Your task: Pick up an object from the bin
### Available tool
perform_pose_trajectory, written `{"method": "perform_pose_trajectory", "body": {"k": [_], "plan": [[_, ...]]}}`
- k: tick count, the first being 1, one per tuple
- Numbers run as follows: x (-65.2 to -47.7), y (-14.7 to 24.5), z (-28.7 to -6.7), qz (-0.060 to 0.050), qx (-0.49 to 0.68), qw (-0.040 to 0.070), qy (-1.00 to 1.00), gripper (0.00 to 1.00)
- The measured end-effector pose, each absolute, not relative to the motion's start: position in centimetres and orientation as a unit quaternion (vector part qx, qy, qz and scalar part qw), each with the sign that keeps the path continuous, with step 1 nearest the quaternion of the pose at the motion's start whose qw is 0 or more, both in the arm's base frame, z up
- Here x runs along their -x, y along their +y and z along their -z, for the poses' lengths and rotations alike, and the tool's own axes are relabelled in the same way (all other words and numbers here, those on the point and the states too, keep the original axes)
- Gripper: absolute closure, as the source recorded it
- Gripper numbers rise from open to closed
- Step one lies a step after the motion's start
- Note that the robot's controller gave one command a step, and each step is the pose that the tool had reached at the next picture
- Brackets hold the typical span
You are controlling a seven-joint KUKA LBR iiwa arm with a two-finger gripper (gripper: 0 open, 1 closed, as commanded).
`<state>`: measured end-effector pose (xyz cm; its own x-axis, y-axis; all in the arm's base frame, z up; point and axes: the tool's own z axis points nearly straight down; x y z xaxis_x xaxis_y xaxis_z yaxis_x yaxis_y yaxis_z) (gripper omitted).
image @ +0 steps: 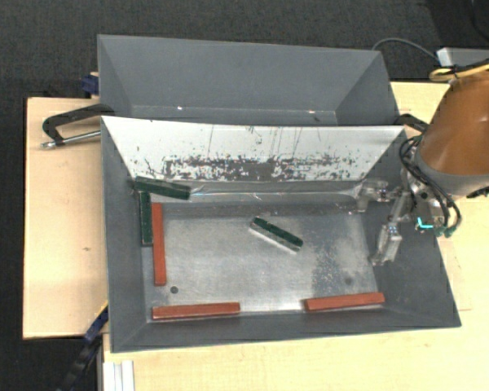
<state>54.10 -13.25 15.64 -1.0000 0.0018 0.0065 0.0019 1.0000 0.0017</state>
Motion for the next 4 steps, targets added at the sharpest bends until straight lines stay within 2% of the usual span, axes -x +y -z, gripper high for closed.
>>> {"method": "perform_pose_trajectory", "body": {"k": [1,2,3,4], "plan": [[-54.3,-13.2,-16.1,0.0,0.0,-0.001,-1.0,0.0],[-56.1,-8.9,-10.7,0.0,0.018,-0.004,-1.0,0.0],[-57.8,-7.9,-7.6,0.003,0.029,-0.002,-1.0,0.0],[-57.9,-7.2,-7.2,-0.001,0.009,-0.001,-1.0,0.0]]}}
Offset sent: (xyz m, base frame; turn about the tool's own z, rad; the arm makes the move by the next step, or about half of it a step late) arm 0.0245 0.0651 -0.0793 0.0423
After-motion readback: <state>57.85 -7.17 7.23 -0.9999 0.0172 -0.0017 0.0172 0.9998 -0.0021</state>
